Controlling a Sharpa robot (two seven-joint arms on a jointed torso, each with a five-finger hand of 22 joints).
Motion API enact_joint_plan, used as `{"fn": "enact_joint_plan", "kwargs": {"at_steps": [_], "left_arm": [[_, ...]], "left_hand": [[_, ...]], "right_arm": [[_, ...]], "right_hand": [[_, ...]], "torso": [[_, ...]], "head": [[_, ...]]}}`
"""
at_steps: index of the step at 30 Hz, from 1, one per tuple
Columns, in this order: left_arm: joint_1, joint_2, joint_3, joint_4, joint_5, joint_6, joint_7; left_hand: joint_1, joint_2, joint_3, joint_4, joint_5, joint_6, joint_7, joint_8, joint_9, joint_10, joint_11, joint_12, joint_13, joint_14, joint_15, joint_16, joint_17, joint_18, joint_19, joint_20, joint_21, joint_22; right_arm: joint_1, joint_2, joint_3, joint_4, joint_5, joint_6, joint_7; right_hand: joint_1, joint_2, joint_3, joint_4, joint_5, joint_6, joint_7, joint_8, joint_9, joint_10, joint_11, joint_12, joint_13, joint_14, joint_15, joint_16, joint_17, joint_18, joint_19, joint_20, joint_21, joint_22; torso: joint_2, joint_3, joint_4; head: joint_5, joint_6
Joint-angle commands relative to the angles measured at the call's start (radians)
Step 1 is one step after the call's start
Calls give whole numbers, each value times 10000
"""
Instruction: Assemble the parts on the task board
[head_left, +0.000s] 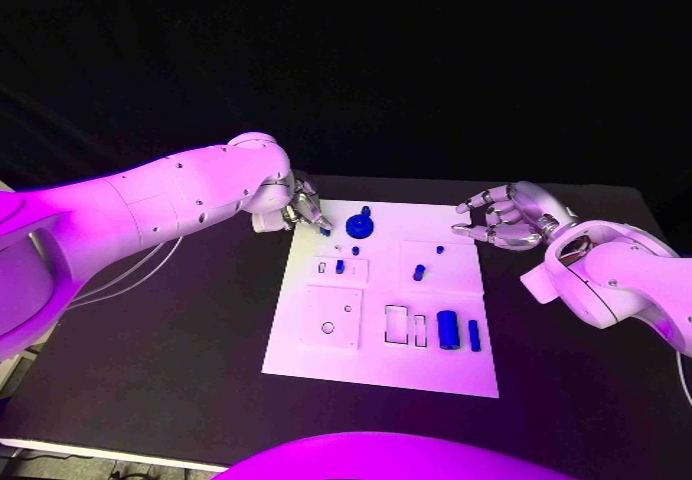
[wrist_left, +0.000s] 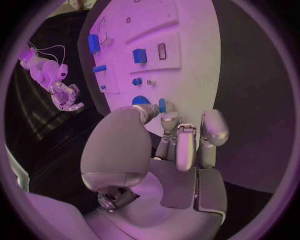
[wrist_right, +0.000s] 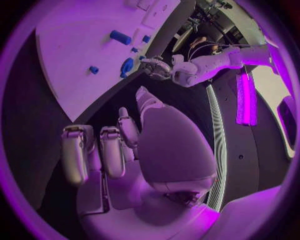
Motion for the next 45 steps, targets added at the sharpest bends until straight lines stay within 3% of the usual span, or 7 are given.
{"fn": "enact_joint_plan", "kwargs": {"at_steps": [1, 5, 7, 10, 13, 25, 45], "left_arm": [[3, -302, 7, 502, 592, -588, 149], [13, -724, 12, 1121, 882, -821, 94], [24, -992, 16, 1518, 987, -935, 54], [36, -1345, 17, 2056, 1057, -1115, -7], [41, -1634, 12, 2553, 941, -1321, -62], [-77, -2234, -195, 3863, -502, -1996, -450], [-528, -2233, -309, 4418, -2048, -1679, -560]], "left_hand": [[-422, -171, 2176, -2014, 205, 212, -91, 102, 67, 285, -57, 160, 186, 778, -100, 146, 1692, -28, 228, -51, 185, 284], [-658, -300, 2389, -2176, 538, 351, -143, 134, 94, 471, -109, 257, 325, 802, -146, 172, 1754, -69, 369, -95, 310, 493], [-867, -428, 2496, -2340, 1080, 481, -194, 160, 119, 645, -155, 367, 494, 831, -188, 211, 1838, -112, 510, -138, 437, 709], [-1052, -525, 2549, -2484, 1530, 601, -236, 176, 137, 806, -201, 483, 680, 847, -227, 231, 1878, -146, 620, -177, 542, 886], [-1130, -568, 2562, -2557, 1730, 665, -262, 183, 146, 896, -226, 553, 790, 840, -250, 216, 1844, -167, 686, -198, 603, 992], [-1211, -619, 2578, -2630, 1912, 751, -299, 198, 156, 1050, -262, 705, 1018, 805, -281, 151, 1700, -205, 805, -226, 705, 1177], [-1276, -662, 2604, -2659, 1953, 814, -324, 225, 179, 1222, -285, 927, 1332, 785, -302, 111, 1612, -194, 776, -246, 688, 1135]], "right_arm": [[-6, -6, 4, 2, -58, 58, 113], [-6, -23, 4, 3, -58, 52, 115], [-6, -36, 4, 5, -58, 48, 115], [-6, -53, 3, 10, -58, 46, 112], [-6, -68, 3, 19, -58, 41, 112], [-6, -89, 3, 35, -58, 53, 120], [-8, -87, 2, 30, -58, 65, 129]], "right_hand": [[17, 10, -28, 39, 41, 18, -18, 49, -9, -70, 23, -44, -10, 793, 18, -49, 1760, 78, 660, 16, -37, 2065], [17, 10, -28, 39, 41, 18, -18, 49, -9, -70, 23, -44, -10, 793, 18, -49, 1760, 78, 660, 16, -37, 2065], [17, 10, -28, 39, 41, 18, -18, 49, -9, -70, 23, -44, -10, 793, 18, -49, 1760, 78, 660, 16, -37, 2065], [17, 10, -28, 39, 41, 18, -18, 49, -9, -70, 23, -44, -10, 793, 18, -49, 1760, 78, 660, 16, -37, 2065], [17, 10, -28, 39, 41, 18, -18, 49, -9, -70, 23, -44, -10, 793, 18, -49, 1760, 78, 660, 16, -37, 2065], [28, 22, -42, 36, 39, 23, -20, 60, -18, -63, 20, -37, -13, 788, 14, -63, 1739, 78, 661, 12, -40, 2064], [21, 27, -51, 42, 40, 24, -21, 63, -22, -57, 19, -32, -10, 788, 13, -66, 1737, 78, 661, 10, -42, 2063]], "torso": [[-7, -7, 22], [-18, -1, 23], [-17, -2, 24], [-12, 2, 16], [-1, 3, 14], [-4, -7, 6], [17, -6, -2]], "head": [[31, -16], [56, -31], [67, -34], [95, -38], [117, -48], [176, -99], [125, -168]]}}
